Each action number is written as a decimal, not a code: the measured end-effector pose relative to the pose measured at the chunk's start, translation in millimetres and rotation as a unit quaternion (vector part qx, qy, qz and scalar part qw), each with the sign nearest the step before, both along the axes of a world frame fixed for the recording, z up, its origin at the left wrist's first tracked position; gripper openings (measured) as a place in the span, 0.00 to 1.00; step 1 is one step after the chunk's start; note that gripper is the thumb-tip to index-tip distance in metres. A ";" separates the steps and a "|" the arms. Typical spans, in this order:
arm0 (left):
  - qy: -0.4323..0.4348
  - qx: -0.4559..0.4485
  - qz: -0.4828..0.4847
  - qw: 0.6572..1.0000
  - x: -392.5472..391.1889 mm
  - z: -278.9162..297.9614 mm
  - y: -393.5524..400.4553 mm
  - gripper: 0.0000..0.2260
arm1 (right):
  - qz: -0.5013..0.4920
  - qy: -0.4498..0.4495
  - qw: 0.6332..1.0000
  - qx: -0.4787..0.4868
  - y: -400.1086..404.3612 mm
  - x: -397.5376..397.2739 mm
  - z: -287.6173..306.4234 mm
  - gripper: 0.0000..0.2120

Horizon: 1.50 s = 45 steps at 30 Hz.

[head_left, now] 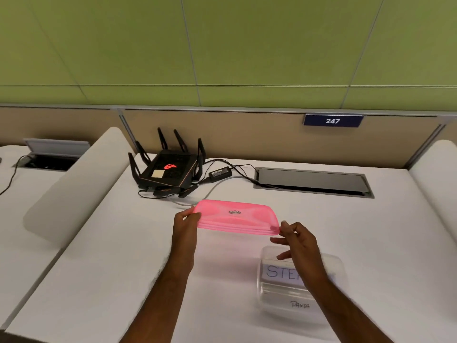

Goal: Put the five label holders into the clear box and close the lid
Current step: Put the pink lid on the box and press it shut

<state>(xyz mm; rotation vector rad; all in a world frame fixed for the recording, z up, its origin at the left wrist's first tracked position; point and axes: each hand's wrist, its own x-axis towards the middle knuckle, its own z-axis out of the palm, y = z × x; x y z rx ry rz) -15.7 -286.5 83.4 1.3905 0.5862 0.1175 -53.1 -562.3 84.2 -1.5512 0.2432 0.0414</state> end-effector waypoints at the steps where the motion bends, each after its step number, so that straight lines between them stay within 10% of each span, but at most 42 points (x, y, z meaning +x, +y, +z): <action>1: -0.007 -0.011 -0.006 1.000 -0.8 -0.8 -5.9 0.17 | -0.005 0.000 1.000 -0.008 -7.6 -2.2 0.7 0.21; 21: -0.041 0.080 -0.122 0.989 -41.4 -24.5 -96.1 0.28 | -0.021 0.015 0.997 -0.068 -115.8 -42.0 -22.9 0.09; 45: 0.102 0.171 -0.120 0.973 -52.9 -83.1 -127.5 0.07 | -0.006 0.081 0.983 -0.166 -177.2 -76.7 -76.9 0.08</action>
